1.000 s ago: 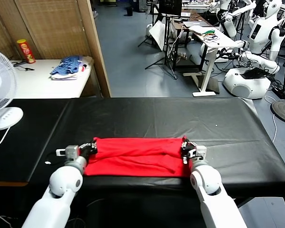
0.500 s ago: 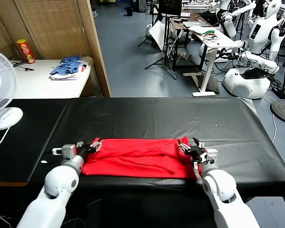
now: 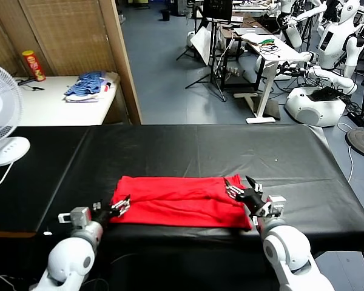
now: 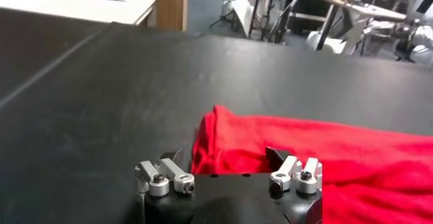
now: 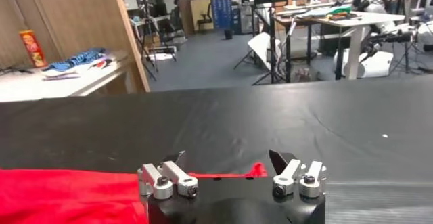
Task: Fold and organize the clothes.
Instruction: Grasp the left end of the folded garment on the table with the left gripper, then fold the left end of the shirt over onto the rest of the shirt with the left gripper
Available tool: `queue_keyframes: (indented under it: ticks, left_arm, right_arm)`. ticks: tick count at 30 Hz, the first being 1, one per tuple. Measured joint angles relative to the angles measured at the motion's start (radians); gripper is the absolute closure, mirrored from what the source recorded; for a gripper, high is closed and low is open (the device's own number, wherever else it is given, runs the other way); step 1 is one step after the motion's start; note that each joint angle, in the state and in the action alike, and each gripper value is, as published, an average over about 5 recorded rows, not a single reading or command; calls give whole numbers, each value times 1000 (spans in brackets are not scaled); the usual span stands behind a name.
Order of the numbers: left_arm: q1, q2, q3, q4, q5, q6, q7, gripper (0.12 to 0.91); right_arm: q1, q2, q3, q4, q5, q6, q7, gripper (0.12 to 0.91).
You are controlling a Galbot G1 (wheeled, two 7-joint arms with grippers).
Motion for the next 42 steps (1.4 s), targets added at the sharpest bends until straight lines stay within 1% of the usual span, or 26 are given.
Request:
queue_keyframes:
  ticks: [2, 3, 10, 12, 13, 14, 15, 18, 22, 26, 29, 31, 33, 36, 39, 42]
  left_arm:
    - [3, -11, -1, 5, 0, -2, 0, 279]
    - [4, -16, -2, 8, -2, -3, 0, 310]
    - [1, -37, -2, 18, -15, -1, -1, 646]
    - [0, -38, 1, 17, -8, 3, -1, 775]
    - [0, -37, 2, 15, 1, 4, 0, 827]
    - [0, -36, 4, 14, 13, 5, 2, 856]
    - [0, -33, 5, 12, 27, 4, 4, 868]
    - [-1, -20, 4, 9, 88, -9, 10, 859]
    - [6, 21, -16, 7, 206, -48, 29, 866]
    - [28, 105, -63, 16, 296, -82, 44, 866]
    - [55, 190, -112, 23, 340, -104, 47, 866]
    - [73, 239, -140, 21, 354, -110, 47, 866]
    - [85, 272, -157, 12, 354, -107, 44, 866]
    - [87, 281, -155, -18, 327, -88, 37, 866]
    - [77, 252, -121, -69, 270, -51, 24, 866]
    - [55, 199, -57, -121, 203, -11, 7, 866]
  right_arm:
    - [-3, -2, 1, 5, 2, 0, 0, 227]
    - [-4, -2, 1, 7, 2, 1, 0, 227]
    - [-13, -3, 3, 20, 2, 3, -1, 227]
    - [-16, -1, 3, 27, 2, 2, -1, 227]
    - [-17, 0, 3, 30, 2, 1, -1, 227]
    - [-18, 1, 4, 34, 2, 1, 0, 227]
    - [-20, 1, 4, 37, 1, 0, 0, 227]
    - [-23, 3, 8, 47, 1, -2, 2, 227]
    - [-29, 3, 18, 57, 1, -6, 4, 227]
    - [-36, 7, 24, 61, 0, -8, 5, 227]
    - [-39, 14, 24, 61, -3, -9, 6, 227]
    - [-41, 18, 22, 62, -5, -9, 7, 227]
    - [-44, 21, 21, 63, -10, -9, 7, 227]
    - [-50, 26, 20, 67, -21, -10, 7, 227]
    - [-59, 30, 25, 75, -31, -11, 7, 227]
    - [-72, 32, 36, 86, -35, -13, 8, 227]
